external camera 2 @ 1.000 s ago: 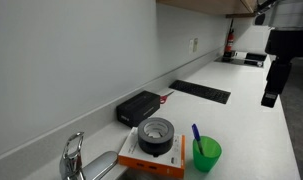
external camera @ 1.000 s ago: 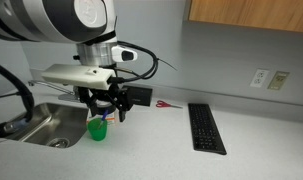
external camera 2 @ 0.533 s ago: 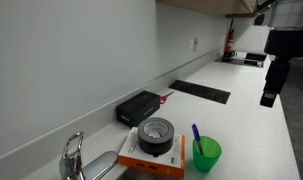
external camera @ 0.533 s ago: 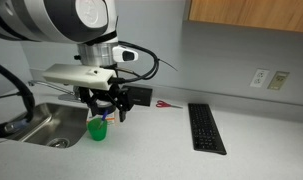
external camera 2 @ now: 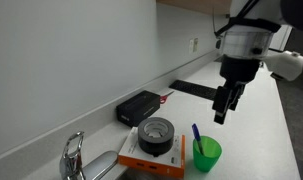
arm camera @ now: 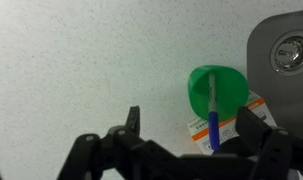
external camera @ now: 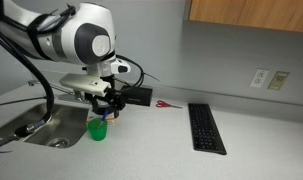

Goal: Take the blue pen out of the green cup

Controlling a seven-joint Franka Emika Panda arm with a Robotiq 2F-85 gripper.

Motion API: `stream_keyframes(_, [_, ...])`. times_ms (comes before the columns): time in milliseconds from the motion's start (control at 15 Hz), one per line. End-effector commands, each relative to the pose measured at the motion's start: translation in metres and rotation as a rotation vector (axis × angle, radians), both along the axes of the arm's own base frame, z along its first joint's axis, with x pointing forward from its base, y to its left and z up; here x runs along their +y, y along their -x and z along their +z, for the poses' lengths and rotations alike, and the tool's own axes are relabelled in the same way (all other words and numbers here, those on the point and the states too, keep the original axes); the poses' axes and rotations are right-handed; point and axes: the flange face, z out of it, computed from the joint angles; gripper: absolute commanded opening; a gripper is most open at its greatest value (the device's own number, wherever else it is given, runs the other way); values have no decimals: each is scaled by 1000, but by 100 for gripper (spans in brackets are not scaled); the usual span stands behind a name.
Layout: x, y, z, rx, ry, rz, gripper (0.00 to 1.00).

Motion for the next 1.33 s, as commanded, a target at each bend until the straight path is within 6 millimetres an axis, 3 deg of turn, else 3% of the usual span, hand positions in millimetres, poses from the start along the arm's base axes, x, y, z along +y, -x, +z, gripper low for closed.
stream_keyframes(0, [27,-35,-21,-2,-15,-29,100])
stream_keyframes(333, [47,-59,-36,-17,-19,-42,100])
stream_keyframes(667, [51,-69,-42,-21,-8,-57,98])
stream_keyframes(733, [51,-70,-44,-18,-7,-61,91])
stream_keyframes(800, [51,-71,-45,-17,-5,-64,75])
stream_keyframes(1267, [49,-76,-49,-17,-1,-83,20])
